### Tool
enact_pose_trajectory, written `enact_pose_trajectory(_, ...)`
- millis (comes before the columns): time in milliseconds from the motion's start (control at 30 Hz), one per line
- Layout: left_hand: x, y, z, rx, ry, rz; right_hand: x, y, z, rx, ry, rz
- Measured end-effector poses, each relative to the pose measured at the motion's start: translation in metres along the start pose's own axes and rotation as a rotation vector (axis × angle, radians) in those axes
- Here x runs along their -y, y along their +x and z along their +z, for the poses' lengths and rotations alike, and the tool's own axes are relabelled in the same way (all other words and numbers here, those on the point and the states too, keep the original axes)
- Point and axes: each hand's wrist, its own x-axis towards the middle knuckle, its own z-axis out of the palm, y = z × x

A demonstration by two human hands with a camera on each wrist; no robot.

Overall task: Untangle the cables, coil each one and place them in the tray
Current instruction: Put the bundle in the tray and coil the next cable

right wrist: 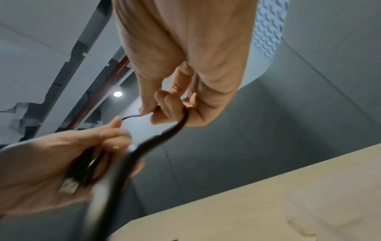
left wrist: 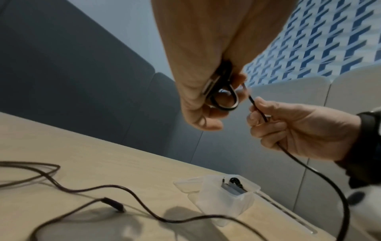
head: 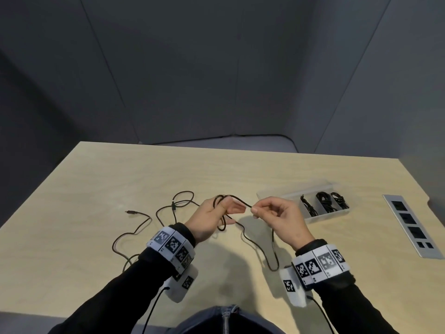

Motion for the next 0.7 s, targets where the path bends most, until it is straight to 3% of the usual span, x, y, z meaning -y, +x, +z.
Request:
enact_pose_trajectory(167, -0.01, 0.003, 0.006, -0.183, -0.41, -0.009, -0.007, -0.007, 0.022, 0.005, 0.13, 0.098)
enact_pose_trajectory(300, -0.018, 0.004, 0.005, -0.271, -0.45, 0.06, -0.011, -0.013, 0.032, 0.109, 0.033, 0.154)
enact_pose_trajectory(400, -0.02, 0.004, 0.008, -0.352, -0.484, 0.052, -0.006, -0.016, 0.038, 0.266, -0.041, 0.214)
enact_pose_trajectory(567, -0.015, 0.01, -0.002, -0.471, -0.404, -0.02, 0.005, -0.024, 0.044, 0.517, -0.008, 0.409)
enact_pose_trajectory(700, -0.007, 0.009, -0.012, -0.368, -0.032, 0.034, 0.01, -0.02, 0.031, 0.536, -0.259, 0.207)
